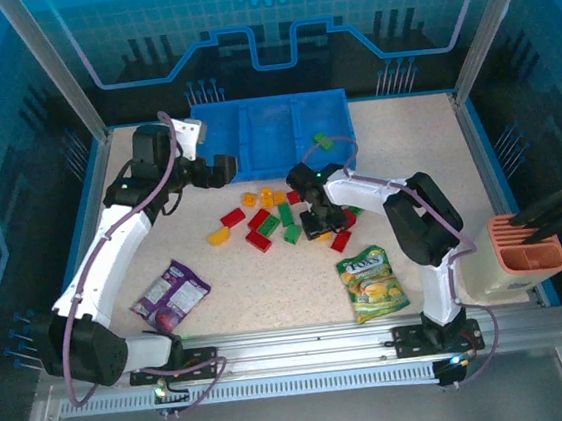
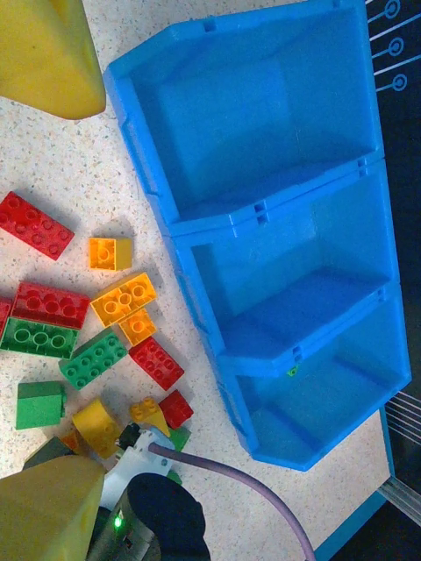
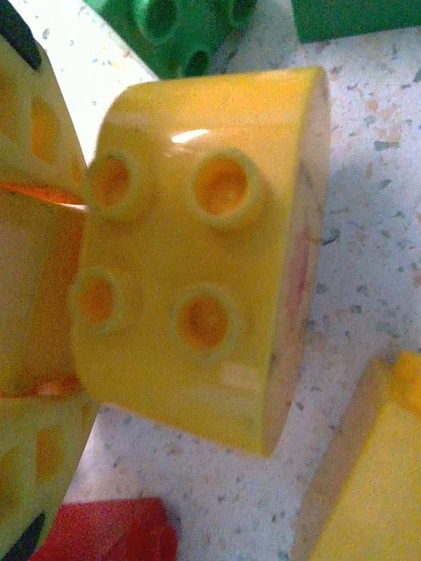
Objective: Sort the legos into containers by color
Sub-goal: Pick up the lego from the center of the table, then place the lego in the container.
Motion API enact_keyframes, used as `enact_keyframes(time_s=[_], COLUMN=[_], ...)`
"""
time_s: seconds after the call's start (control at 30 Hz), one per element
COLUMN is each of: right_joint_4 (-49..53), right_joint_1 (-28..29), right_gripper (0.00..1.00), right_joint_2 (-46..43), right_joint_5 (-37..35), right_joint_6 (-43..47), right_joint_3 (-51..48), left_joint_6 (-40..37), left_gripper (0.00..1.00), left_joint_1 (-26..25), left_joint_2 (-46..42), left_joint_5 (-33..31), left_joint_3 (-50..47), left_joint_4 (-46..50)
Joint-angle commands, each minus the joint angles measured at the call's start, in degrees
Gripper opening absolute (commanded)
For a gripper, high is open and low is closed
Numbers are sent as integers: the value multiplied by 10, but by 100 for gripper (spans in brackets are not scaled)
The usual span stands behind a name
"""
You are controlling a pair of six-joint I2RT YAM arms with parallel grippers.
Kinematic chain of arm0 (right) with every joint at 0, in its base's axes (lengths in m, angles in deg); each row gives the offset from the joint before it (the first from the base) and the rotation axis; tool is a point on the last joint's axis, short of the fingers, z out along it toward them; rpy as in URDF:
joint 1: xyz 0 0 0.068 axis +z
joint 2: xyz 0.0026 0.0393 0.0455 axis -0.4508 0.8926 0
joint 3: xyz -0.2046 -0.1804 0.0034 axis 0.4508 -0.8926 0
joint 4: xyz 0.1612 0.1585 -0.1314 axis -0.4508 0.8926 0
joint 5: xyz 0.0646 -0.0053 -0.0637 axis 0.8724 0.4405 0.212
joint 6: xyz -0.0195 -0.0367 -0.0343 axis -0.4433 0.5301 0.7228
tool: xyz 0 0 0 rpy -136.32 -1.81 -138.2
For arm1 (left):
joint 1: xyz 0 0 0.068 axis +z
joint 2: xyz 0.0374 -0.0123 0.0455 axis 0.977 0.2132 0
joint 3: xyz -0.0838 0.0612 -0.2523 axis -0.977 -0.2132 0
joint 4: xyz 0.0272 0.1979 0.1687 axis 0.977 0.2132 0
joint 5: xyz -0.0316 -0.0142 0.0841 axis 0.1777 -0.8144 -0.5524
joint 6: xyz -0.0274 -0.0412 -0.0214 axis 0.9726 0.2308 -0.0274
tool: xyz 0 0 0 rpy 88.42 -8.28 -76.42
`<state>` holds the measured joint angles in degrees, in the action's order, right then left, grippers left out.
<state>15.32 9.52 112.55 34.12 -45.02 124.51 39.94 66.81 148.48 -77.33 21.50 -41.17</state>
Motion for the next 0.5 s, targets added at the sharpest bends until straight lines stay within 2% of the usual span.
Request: enact_keyframes(time_s=[0.0,0.2,0.47], right_joint_4=[49,47,54], right_joint_1=[0,-1,-10], right_gripper=[29,29,30], right_joint_2=[-48,-32,147], right_joint_5=[-13,-37,-84], right_joint_6=[37,129,237], right_joint_3=[54,184,451], left_joint_6=[-8,-9,-11], left_gripper=[99,99,99], left_joint_1=[2,5,12], left_joint_2=[-15,-18,-25], left_joint_5=[-5,-6,-8], left_joint_3=[-3,-2,0], left_joint_4=[-7,-5,-3])
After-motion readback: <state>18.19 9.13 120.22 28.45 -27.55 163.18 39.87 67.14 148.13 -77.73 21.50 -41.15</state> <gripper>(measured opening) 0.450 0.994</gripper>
